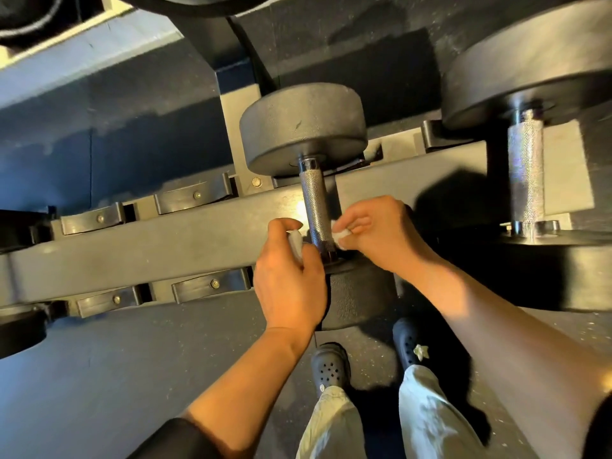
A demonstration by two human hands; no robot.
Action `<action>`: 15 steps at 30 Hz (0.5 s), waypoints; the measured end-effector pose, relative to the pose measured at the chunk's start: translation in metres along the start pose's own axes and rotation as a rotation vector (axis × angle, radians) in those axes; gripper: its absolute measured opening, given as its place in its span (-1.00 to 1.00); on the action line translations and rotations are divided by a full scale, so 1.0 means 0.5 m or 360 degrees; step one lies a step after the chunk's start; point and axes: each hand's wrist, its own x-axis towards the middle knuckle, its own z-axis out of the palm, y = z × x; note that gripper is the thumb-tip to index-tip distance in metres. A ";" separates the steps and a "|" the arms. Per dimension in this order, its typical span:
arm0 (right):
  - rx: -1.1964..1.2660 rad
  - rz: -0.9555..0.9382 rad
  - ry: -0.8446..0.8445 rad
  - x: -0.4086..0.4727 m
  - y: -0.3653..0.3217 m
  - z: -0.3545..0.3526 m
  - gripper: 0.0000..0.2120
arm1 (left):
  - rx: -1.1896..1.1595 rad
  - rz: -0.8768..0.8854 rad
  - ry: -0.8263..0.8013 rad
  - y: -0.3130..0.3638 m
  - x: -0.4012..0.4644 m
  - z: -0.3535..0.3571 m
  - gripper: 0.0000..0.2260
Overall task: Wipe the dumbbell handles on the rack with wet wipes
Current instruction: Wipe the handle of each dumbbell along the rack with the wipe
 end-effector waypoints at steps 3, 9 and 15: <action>-0.0092 0.0076 -0.0181 -0.003 0.002 -0.011 -0.74 | -0.0019 0.0044 0.0002 -0.002 0.001 0.000 -0.83; 0.0198 -0.0069 0.0277 -0.002 -0.011 -0.007 -0.80 | -0.0010 0.0032 0.0003 0.002 0.000 -0.001 -0.78; 0.0088 -0.0096 0.0156 -0.013 -0.024 0.014 -0.81 | -0.0037 0.0023 0.0033 0.002 0.000 -0.001 -0.75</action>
